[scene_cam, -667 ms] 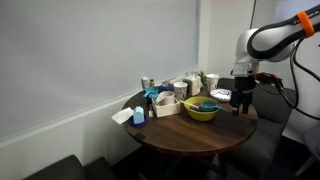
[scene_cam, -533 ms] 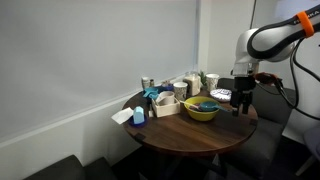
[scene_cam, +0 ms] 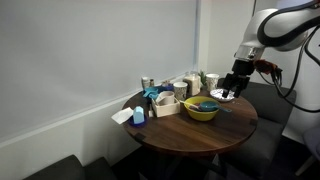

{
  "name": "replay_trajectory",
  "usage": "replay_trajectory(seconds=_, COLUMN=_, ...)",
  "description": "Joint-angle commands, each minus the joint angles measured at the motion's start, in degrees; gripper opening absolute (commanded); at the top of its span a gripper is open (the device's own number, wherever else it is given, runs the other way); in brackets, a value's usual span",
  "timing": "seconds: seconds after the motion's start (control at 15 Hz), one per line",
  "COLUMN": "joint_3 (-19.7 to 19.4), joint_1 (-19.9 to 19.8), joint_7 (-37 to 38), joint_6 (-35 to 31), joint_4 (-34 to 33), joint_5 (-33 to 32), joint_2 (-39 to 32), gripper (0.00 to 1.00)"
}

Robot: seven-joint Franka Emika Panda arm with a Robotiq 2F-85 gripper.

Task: Take the cup out of the box

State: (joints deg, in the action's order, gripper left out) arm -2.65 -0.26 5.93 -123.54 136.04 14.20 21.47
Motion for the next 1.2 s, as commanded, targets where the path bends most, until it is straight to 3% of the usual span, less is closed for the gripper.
replay_trajectory(seconds=0.0, joint_3=3.9, joint_1=-2.3, joint_7=7.0, joint_6=-5.5, joint_4=-3.6, joint_5=-6.0, joint_2=1.3, gripper=1.0)
replay_trajectory(seconds=0.27, joint_3=8.0, joint_1=-6.7, joint_7=16.8, joint_6=-9.3, joint_4=-9.0, joint_5=-19.3, joint_2=-2.1, gripper=1.0)
replay_trajectory(seconds=0.33, joint_3=5.5, joint_1=-4.0, joint_7=12.4, joint_6=-8.0, joint_4=-6.4, joint_5=-14.5, joint_2=0.4, gripper=1.0)
replay_trajectory(seconds=0.47, joint_3=6.5, joint_1=-5.2, joint_7=14.8, joint_6=-8.6, joint_4=-7.8, joint_5=-17.5, joint_2=-0.9, gripper=1.0)
replay_trajectory(seconds=0.8, joint_3=6.6, joint_1=-5.5, joint_7=15.2, joint_6=-8.8, joint_4=-8.2, joint_5=-18.1, joint_2=-1.6, gripper=1.0)
replay_trajectory(seconds=1.0, joint_3=8.1, joint_1=-4.4, joint_7=17.9, joint_6=-9.3, joint_4=-14.9, joint_5=-16.8, joint_2=-9.5, gripper=1.0)
replay_trajectory(seconds=1.13, joint_3=8.9, joint_1=-3.3, joint_7=19.1, joint_6=-5.5, joint_4=-22.3, joint_5=-17.0, joint_2=-15.9, gripper=1.0)
